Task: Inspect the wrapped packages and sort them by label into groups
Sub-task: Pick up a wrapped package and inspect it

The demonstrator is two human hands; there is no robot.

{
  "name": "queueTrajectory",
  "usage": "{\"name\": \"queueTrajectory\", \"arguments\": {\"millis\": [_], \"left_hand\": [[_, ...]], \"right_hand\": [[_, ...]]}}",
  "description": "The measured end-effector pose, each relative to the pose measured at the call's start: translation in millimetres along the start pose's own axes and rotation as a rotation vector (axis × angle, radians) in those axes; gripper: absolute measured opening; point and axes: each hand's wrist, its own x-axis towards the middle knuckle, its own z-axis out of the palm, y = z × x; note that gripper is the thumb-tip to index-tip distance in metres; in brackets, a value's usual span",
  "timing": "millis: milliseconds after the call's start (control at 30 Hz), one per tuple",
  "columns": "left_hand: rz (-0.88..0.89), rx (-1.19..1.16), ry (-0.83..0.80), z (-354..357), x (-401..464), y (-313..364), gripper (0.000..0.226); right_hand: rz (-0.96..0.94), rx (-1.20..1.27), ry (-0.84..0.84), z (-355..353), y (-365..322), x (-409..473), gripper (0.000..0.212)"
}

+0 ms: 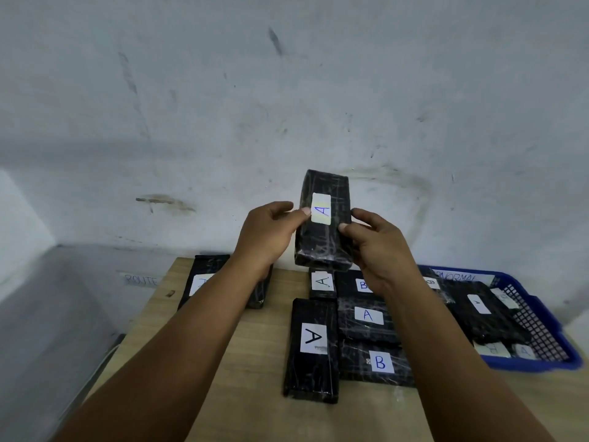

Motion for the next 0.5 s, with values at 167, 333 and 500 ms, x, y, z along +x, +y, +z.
{"name": "queueTrajectory", "arguments": {"millis": [167, 333, 500], "left_hand": [[-0.059, 0.047, -0.024, -1, 6, -16, 0.019], [-0.054, -0.001, -0.138, -1, 4, -28, 0.019], [-0.11, 0.112, -0.207, 0, 7, -34, 0.053]], "right_hand": [[-0.049, -0.125, -0.025, 2, 8, -2, 0.042], [-0.117, -0.31, 0.044, 0, 22, 1, 0.043], [-0.152, -0.465, 0.09, 2, 41, -1, 0.049]]}}
